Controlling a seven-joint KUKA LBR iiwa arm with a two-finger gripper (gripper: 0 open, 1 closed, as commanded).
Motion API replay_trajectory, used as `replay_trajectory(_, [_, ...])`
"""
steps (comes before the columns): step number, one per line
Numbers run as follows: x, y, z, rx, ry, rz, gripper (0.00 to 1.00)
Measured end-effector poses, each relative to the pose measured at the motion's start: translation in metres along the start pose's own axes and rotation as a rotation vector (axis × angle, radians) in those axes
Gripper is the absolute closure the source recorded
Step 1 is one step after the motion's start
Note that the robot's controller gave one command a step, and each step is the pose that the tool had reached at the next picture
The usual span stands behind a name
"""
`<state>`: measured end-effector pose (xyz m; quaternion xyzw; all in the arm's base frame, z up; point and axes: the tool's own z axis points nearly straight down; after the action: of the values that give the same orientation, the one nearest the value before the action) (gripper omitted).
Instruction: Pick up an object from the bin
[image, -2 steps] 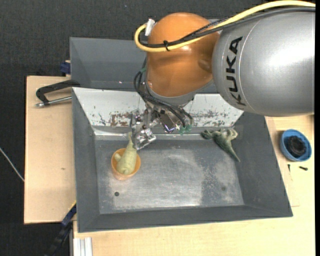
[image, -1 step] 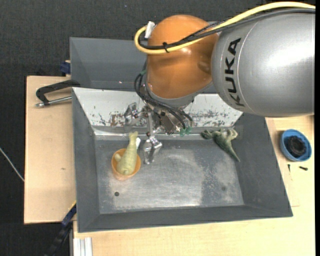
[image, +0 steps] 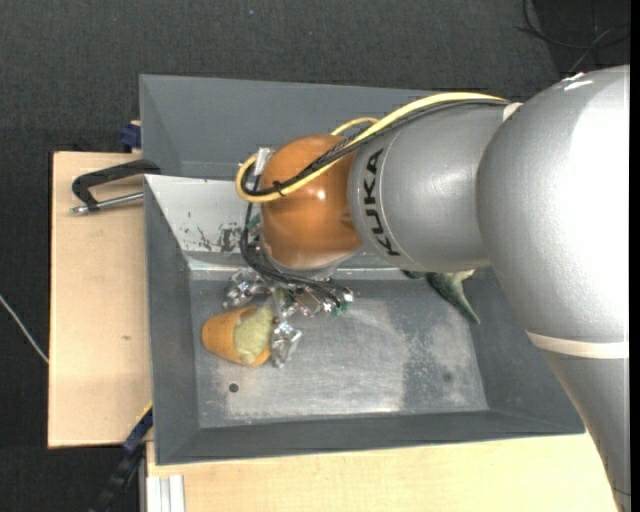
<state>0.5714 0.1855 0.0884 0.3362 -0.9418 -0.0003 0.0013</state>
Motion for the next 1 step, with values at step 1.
replay_trajectory(1, [-0.0011, 0.0002, -0.0029, 0.000, -0.004, 0.001, 1.00])
